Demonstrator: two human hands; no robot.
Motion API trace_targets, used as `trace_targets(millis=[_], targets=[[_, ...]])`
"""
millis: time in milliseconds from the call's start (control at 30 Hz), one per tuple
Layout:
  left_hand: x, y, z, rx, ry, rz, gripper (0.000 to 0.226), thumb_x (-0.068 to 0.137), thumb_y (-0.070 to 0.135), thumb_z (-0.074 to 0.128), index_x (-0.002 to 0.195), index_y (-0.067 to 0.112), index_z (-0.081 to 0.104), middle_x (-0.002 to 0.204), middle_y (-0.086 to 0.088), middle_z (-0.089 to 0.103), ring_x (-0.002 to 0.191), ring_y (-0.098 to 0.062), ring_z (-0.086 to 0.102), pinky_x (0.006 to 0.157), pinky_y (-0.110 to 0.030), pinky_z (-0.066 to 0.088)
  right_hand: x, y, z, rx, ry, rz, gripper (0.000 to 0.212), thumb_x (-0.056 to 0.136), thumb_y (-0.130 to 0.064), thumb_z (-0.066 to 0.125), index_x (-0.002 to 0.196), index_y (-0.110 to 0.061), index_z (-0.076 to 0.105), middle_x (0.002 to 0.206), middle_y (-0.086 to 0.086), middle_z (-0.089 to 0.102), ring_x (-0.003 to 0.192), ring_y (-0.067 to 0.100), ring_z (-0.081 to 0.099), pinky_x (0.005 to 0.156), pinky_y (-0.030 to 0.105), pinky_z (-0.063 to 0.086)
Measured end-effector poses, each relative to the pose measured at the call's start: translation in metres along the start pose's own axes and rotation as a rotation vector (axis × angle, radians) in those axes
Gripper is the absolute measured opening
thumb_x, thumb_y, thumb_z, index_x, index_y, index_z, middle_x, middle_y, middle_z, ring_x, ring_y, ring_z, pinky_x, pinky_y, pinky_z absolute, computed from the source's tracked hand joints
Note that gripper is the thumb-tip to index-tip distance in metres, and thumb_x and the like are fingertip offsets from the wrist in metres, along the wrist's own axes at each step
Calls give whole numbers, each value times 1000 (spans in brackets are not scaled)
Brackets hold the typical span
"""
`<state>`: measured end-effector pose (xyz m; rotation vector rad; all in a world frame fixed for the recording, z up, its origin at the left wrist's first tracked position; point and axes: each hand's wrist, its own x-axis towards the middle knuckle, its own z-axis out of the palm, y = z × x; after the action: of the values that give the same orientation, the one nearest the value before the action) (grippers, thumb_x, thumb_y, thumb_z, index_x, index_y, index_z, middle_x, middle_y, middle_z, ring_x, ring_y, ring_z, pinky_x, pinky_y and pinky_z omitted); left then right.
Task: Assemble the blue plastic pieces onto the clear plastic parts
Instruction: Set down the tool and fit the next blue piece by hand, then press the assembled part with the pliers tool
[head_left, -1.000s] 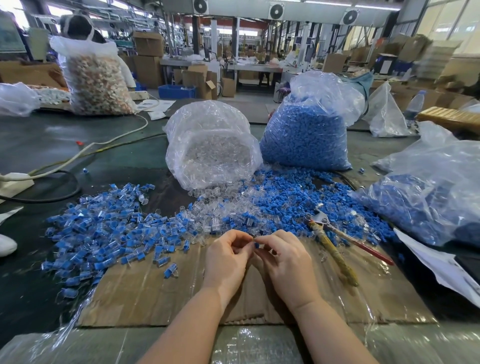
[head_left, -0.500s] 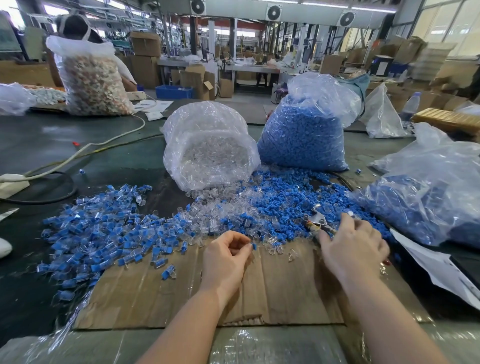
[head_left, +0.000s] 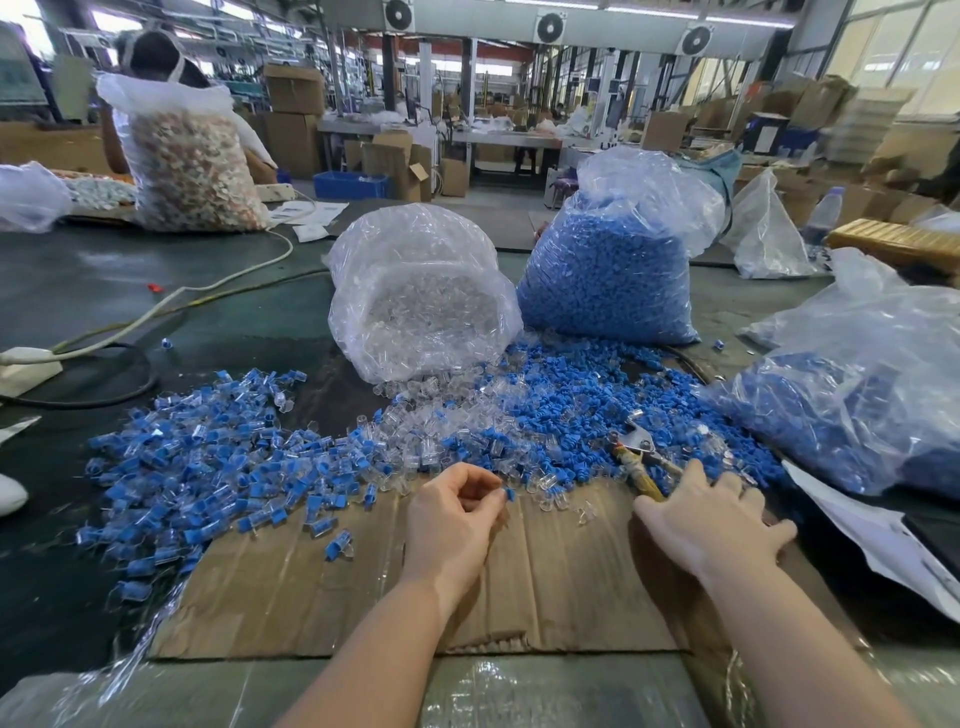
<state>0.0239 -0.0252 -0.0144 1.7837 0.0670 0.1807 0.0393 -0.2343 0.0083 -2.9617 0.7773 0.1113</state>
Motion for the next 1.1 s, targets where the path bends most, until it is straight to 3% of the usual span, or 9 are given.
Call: trace_targets(millis=[133,267,400,500,567,667,833,933,1100], targets=[[0,-1,-1,27,-4,3,13,83,6,65,83,19,64,78,-3,69,75,-15,66,68,-22,55,0,-7,-1,-19,4,-1,63,85,-53,38,136,-16,33,144,13,32,132,33,26,107,58,16],[1,0,-1,55,-6,4,11,83,7,65,85,18,65,80,-2,69,76,-14,66,72,-25,56,-3,-9,-2,-53,107,-52,50,89,-49,36,122,-13,43,131,14,43,121,32,37,99,48,29],[1,2,-1,-8,-8,-25,11,84,4,64,84,16,65,78,-5,69,71,-12,66,64,-18,53,-7,-5,-10,-29,209,-119,42,91,-47,36,113,-11,44,122,14,48,111,30,46,91,41,37],[4,7,-2,-144,13,-114,10,84,0,62,84,10,65,74,-7,67,61,-11,63,57,-18,52,-12,-7,-17,74,235,-301,33,94,-44,30,98,-13,42,99,5,51,85,17,52,72,29,45],[9,11,-3,-321,17,-235,8,84,-2,61,86,5,63,72,-10,64,59,-16,59,55,-24,50,-19,-13,-22,194,145,-427,27,96,-39,29,89,-16,41,83,-1,46,67,10,46,59,24,38],[17,16,-5,-467,30,-349,6,83,0,64,86,6,63,62,-5,63,52,-16,57,52,-29,46,-35,-26,-31,386,-64,-550,26,97,-31,33,75,-20,39,73,-2,45,58,10,39,52,23,30],[29,22,-6,-480,97,-314,13,81,-3,64,75,8,62,57,-4,60,46,-10,56,47,-21,49,-56,-40,-37,582,-325,-604,25,94,-22,38,74,-9,45,77,11,51,71,26,51,63,33,37],[34,25,-10,-453,119,-306,12,81,-3,64,75,7,63,59,-5,61,45,-8,56,43,-17,47,-61,-44,-35,661,-444,-585,19,93,-18,38,77,-11,45,76,13,47,69,22,46,63,34,35],[36,26,-13,-414,145,-305,12,82,-5,63,77,6,62,66,-7,62,54,-12,58,47,-16,50,-65,-46,-38,770,-554,-521,18,93,-18,37,79,-10,46,82,14,53,70,24,56,63,35,44]])
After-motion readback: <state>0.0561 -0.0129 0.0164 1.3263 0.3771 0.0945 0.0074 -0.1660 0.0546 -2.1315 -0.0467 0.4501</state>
